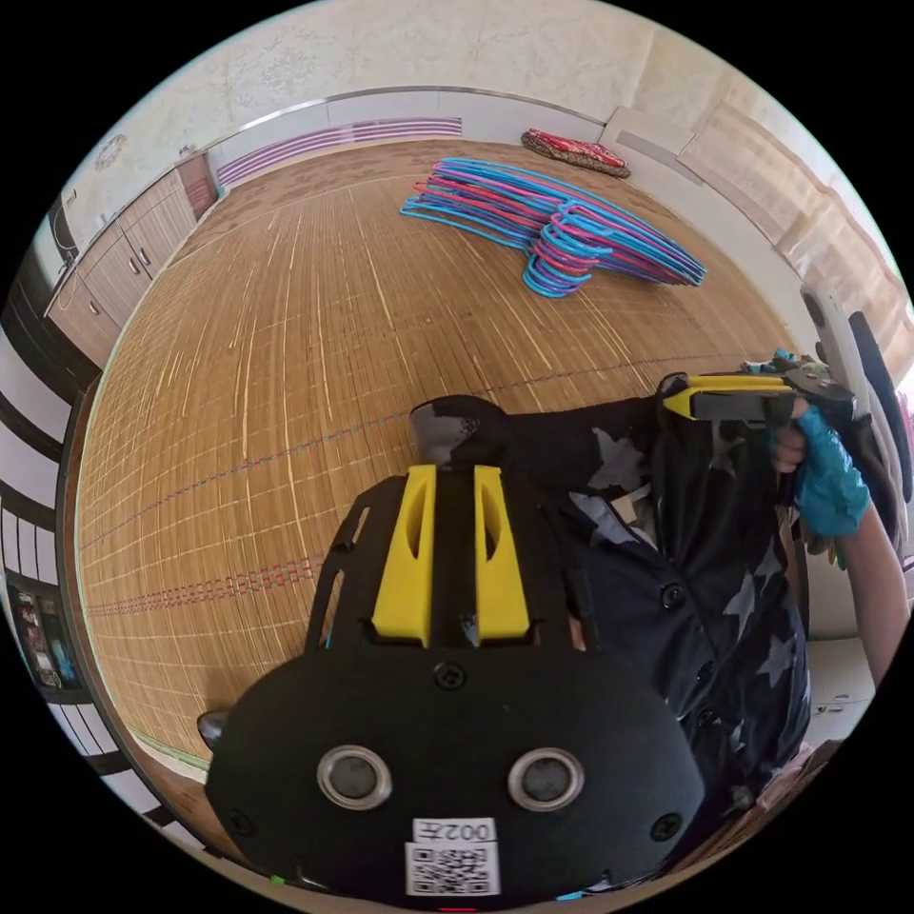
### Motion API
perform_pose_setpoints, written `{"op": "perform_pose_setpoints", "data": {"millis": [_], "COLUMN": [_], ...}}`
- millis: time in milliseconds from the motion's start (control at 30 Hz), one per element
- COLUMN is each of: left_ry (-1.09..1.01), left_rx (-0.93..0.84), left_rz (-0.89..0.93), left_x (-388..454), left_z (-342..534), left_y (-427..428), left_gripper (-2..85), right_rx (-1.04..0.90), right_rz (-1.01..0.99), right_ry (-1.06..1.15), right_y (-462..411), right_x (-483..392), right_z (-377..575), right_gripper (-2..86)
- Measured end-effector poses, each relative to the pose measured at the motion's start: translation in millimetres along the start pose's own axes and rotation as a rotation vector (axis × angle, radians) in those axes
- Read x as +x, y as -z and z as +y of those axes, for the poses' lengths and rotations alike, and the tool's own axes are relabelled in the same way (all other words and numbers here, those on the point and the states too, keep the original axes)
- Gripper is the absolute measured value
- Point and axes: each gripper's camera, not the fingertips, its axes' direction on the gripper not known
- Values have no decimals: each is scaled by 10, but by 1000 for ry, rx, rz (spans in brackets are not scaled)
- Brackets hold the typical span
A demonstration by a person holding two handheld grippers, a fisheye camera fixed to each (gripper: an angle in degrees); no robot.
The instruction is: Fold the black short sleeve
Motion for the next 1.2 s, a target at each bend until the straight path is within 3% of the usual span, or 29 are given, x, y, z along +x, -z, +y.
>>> {"op": "perform_pose_setpoints", "data": {"millis": [167,433,633,1000,1200], "left_ry": [41,48,58,95,118], "left_rx": [130,62,110,59,26], "left_rz": [-84,-88,-82,-18,55], "left_x": [40,10,-90,-368,-518], "left_z": [183,181,239,277,199], "left_y": [251,74,256,-137,-456], "left_gripper": [13,19,21,54,19], "right_rx": [188,115,130,-32,-21], "right_rz": [125,217,164,-58,-80], "right_ry": [280,491,375,26,-23], "right_y": [405,558,936,80,-102], "right_x": [-408,-722,-505,391,393], "right_z": [-103,-596,-855,-821,-1121], "right_gripper": [16,66,67,112,24]}}
